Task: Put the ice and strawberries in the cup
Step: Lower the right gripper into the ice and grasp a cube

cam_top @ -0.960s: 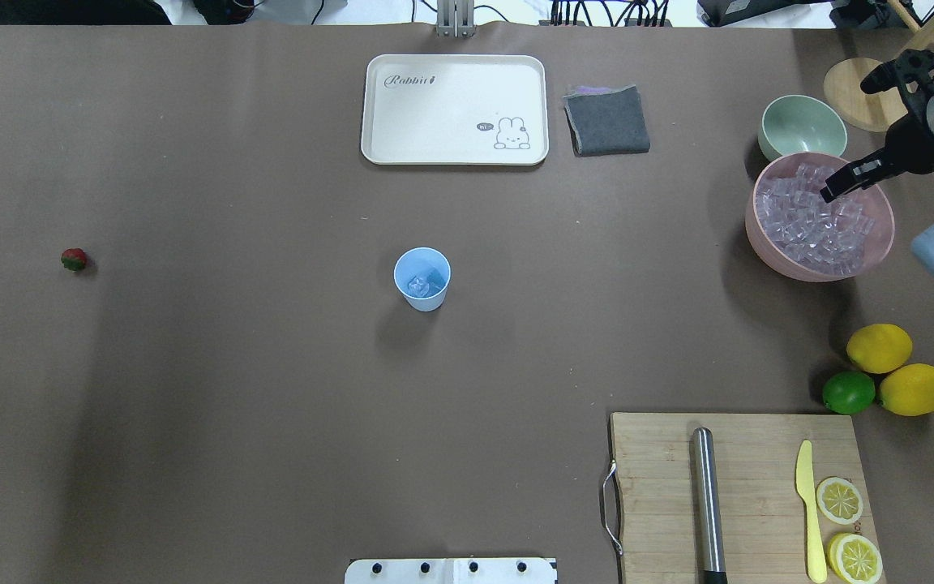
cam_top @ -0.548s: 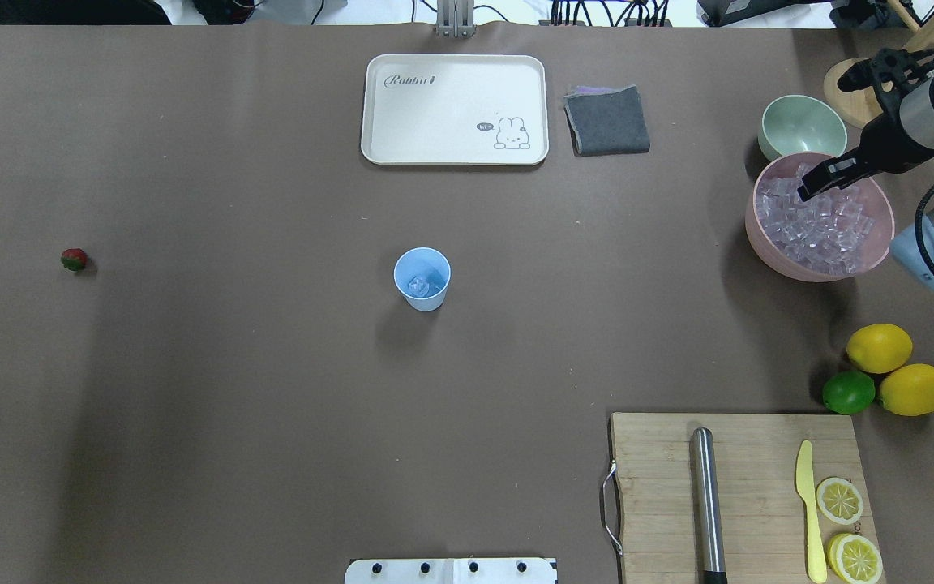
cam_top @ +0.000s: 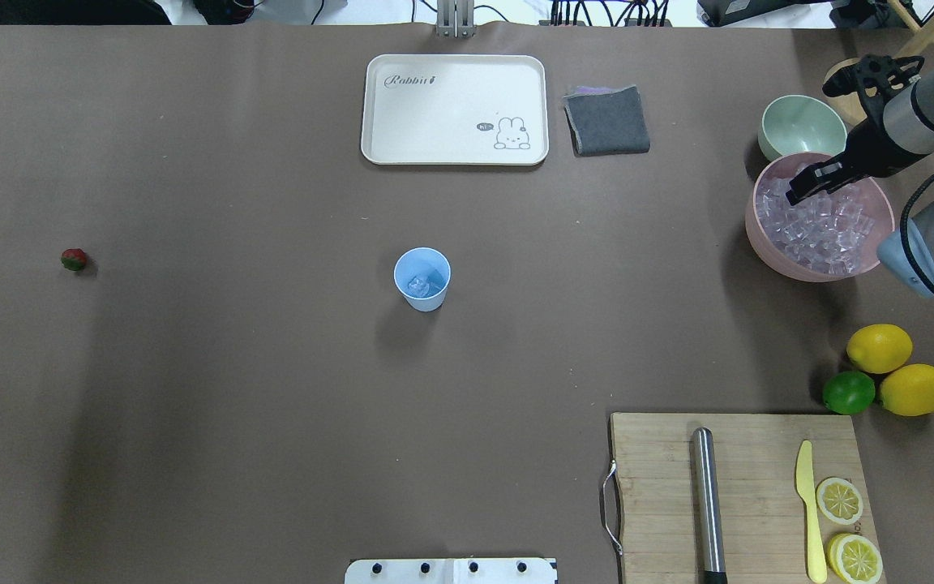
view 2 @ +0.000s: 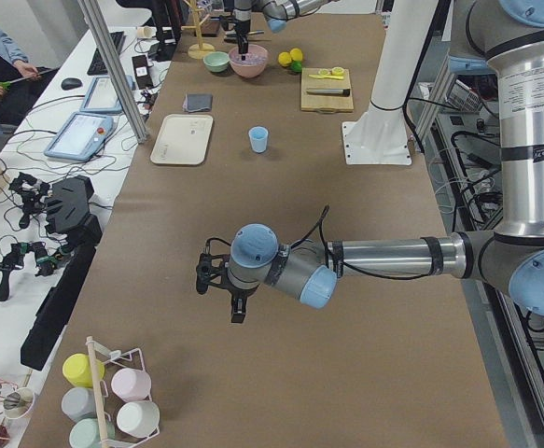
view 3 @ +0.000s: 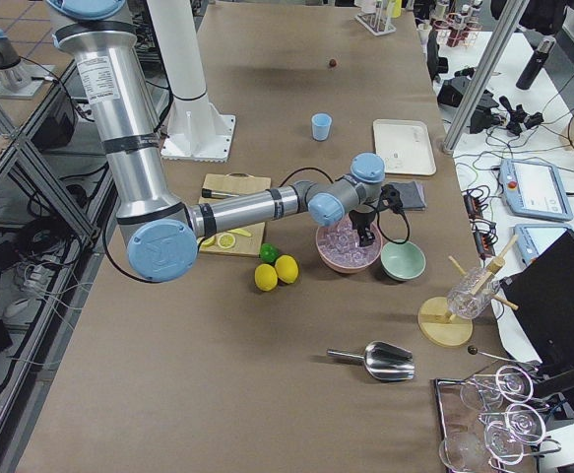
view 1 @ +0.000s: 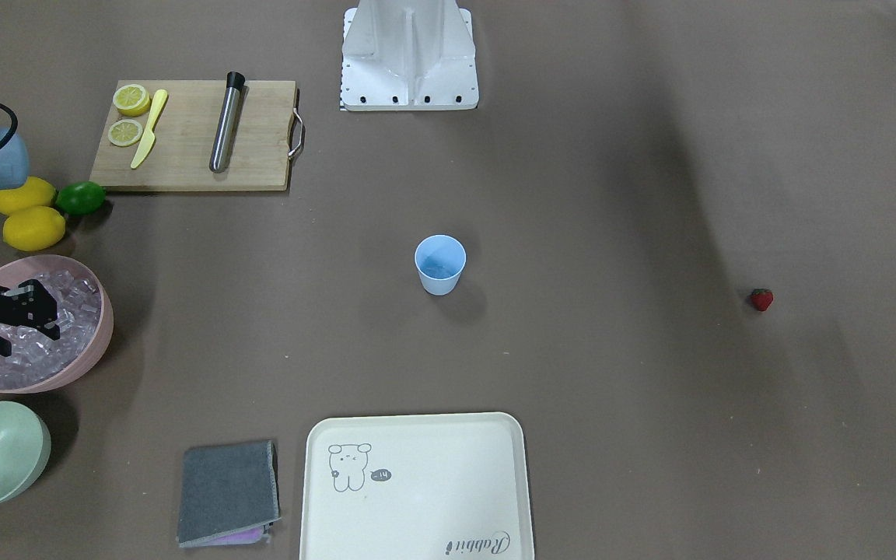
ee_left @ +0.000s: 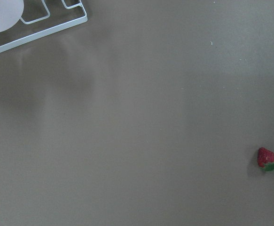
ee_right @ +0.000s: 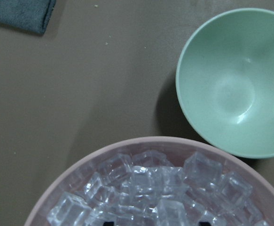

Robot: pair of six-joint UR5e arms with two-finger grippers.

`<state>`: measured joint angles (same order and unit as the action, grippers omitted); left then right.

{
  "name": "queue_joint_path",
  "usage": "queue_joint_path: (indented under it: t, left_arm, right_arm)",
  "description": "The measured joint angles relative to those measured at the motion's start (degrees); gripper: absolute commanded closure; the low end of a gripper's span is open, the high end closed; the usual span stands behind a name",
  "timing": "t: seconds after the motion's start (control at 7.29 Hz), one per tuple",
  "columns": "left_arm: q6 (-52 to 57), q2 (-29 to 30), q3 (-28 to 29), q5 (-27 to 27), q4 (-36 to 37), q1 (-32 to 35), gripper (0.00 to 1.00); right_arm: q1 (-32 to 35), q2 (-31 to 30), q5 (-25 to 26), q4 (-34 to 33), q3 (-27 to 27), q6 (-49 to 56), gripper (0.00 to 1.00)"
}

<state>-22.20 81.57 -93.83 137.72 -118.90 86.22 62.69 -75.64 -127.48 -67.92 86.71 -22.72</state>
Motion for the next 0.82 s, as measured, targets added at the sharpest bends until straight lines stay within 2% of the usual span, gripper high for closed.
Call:
queue_joint_path:
  t: [0.82]
  left_arm:
    - [0.06, 0.29, 0.07, 0.0, 0.01, 0.0, 0.02]
  right_arm:
    - [-0.89, -0.69, 1.44, 1.19, -0.55, -0.07, 0.31]
